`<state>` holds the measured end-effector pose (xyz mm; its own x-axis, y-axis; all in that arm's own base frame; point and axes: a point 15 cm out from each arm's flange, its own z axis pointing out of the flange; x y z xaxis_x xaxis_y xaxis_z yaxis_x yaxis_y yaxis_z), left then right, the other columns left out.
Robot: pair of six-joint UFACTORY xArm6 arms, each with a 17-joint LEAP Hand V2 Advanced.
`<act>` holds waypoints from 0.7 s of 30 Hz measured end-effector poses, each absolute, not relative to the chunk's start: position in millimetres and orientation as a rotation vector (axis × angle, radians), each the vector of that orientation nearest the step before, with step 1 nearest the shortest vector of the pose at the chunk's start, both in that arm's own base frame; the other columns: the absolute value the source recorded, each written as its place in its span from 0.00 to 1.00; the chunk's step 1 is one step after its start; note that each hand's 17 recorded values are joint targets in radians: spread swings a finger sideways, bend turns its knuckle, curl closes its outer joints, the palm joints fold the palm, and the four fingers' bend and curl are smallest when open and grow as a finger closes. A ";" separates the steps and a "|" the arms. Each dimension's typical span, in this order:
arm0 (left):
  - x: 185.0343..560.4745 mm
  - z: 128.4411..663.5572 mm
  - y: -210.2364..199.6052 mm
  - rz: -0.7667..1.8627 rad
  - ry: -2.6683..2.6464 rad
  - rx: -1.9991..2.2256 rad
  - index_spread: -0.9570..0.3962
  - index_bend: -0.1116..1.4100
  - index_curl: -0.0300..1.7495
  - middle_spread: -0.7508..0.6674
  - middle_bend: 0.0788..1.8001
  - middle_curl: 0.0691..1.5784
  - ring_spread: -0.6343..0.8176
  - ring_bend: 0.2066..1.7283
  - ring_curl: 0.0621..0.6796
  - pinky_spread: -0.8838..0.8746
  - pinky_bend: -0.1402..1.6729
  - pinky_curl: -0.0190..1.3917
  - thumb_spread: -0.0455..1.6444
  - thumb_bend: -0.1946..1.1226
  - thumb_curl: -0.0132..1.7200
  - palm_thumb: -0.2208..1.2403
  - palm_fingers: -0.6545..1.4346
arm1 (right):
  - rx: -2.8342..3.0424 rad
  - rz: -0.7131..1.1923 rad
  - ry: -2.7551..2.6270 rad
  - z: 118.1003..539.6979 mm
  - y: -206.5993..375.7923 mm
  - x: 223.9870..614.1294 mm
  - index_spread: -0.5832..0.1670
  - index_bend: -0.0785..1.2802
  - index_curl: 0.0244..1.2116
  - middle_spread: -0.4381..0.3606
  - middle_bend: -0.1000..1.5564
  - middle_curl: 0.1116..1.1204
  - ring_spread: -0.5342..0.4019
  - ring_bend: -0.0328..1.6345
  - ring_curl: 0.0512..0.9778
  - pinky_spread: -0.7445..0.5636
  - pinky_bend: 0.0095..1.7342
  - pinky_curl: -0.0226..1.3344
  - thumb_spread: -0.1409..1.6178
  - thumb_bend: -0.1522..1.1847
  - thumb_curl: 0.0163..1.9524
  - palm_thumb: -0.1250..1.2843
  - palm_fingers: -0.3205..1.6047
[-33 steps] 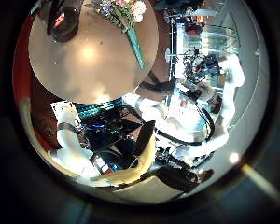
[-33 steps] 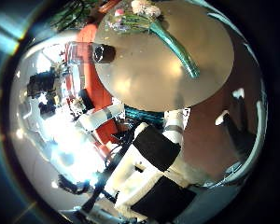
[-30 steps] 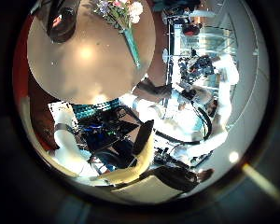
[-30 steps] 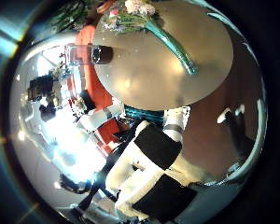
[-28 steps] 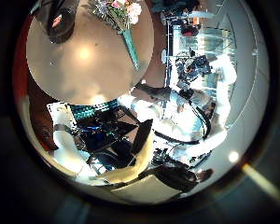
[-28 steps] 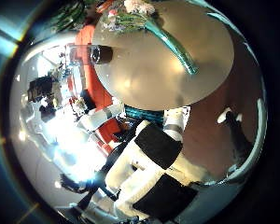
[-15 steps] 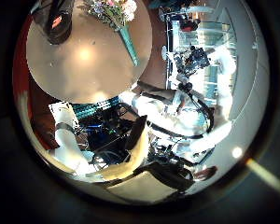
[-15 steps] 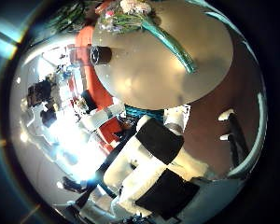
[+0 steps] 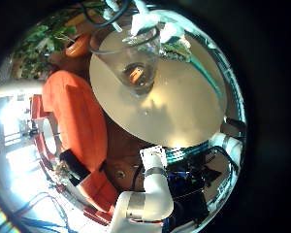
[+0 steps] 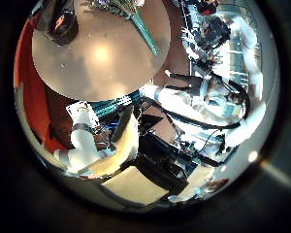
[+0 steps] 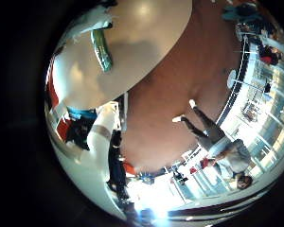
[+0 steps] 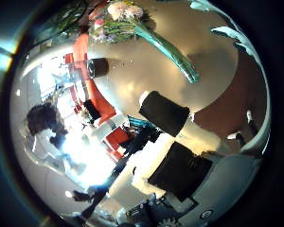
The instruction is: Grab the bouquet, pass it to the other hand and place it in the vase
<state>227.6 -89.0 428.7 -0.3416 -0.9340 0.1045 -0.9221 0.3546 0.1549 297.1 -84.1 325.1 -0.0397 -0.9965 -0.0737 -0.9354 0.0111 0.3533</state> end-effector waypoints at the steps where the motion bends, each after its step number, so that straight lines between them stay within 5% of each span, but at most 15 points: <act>1: 226.3 432.9 -88.9 -0.105 -2.449 1.674 0.78 0.18 0.22 0.82 0.07 0.18 0.82 0.15 0.24 0.81 0.18 0.20 0.69 0.13 0.19 0.39 0.36 | 2.010 -0.475 -2.087 316.3 -83.0 302.2 0.37 0.18 0.17 0.41 0.33 0.33 0.29 0.68 0.35 0.35 0.65 0.14 0.76 0.10 0.15 0.40 0.51; 9: 231.4 437.4 -60.7 -0.171 -2.505 1.581 0.78 0.18 0.21 0.83 0.08 0.18 0.82 0.16 0.25 0.80 0.19 0.21 0.69 0.13 0.19 0.39 0.36 | 1.958 -0.516 -2.184 278.1 -50.5 340.7 0.38 0.18 0.19 0.38 0.36 0.35 0.27 0.70 0.36 0.32 0.69 0.13 0.74 0.10 0.15 0.40 0.52; 21: 229.1 426.5 -71.8 -0.143 -2.517 1.478 0.78 0.18 0.20 0.83 0.08 0.19 0.82 0.16 0.25 0.81 0.18 0.22 0.70 0.13 0.18 0.39 0.35 | 1.885 -0.565 -2.169 222.3 -32.9 321.8 0.39 0.18 0.21 0.37 0.38 0.39 0.27 0.72 0.39 0.30 0.72 0.13 0.72 0.10 0.16 0.39 0.51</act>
